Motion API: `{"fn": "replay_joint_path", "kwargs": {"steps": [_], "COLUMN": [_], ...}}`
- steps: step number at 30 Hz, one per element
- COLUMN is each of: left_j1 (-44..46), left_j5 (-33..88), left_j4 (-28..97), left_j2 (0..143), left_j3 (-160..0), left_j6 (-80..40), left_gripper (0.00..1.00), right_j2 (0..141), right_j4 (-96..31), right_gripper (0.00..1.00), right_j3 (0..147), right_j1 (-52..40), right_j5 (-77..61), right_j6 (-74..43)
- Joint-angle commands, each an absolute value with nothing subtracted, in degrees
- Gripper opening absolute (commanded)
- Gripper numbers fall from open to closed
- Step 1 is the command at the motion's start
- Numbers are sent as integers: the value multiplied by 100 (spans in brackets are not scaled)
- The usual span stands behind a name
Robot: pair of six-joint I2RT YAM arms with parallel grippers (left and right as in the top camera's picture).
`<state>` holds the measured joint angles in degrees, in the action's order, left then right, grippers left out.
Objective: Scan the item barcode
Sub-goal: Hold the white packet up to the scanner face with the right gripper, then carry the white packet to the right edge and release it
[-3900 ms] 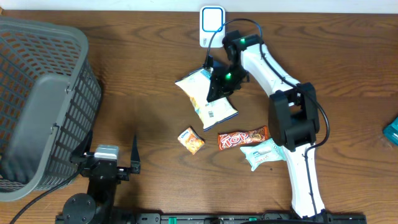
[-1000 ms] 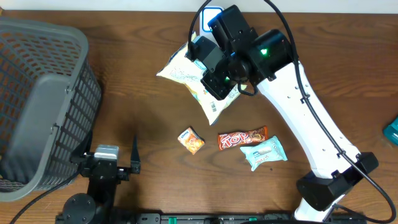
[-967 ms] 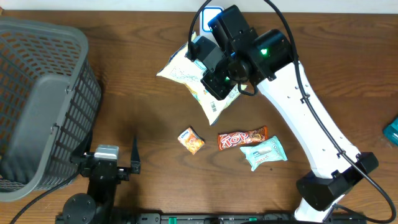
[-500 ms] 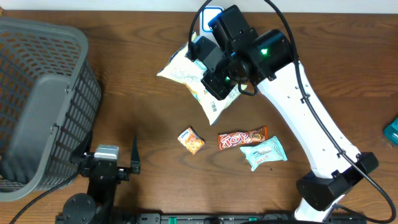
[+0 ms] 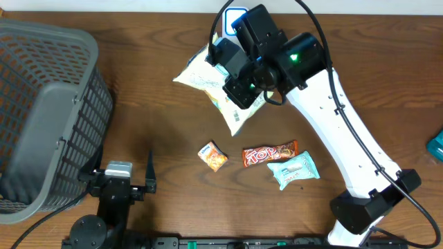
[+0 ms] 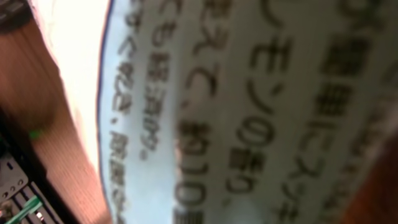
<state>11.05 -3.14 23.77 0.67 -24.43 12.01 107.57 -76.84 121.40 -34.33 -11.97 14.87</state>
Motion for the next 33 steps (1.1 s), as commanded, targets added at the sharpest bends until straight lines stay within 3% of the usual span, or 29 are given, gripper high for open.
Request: {"fn": "replay_joint_path", "kwargs": {"steps": [1, 7, 11, 19, 25, 33], "left_j1": [1122, 1122, 1122, 1122, 1122, 1122], "left_j5": [-305, -305, -305, -305, -305, -305], "left_j4": [2357, 2357, 2357, 2357, 2357, 2357], "left_j2": [62, 62, 62, 62, 62, 62], "left_j3": [-2453, -2453, -2453, -2453, -2453, -2453], "left_j6": [1175, 1175, 1175, 1175, 1175, 1175], "left_gripper": [100, 100, 100, 100, 100, 100], "right_j2": [10934, 11356, 11688, 12567, 13426, 14685], "right_j4": [-7474, -6820, -6104, -3507, -733, 2561], "right_gripper": [1, 1, 1, 1, 1, 1], "right_j3": [12095, 11928, 11928, 11928, 11928, 11928], "right_j1": [-3461, -3459, -3461, -3457, -3448, -3402], "right_j5": [-1234, -1015, -384, 2517, 4025, 4296], "right_j6": [1772, 2950, 2853, 2969, 4464, 7535]}}
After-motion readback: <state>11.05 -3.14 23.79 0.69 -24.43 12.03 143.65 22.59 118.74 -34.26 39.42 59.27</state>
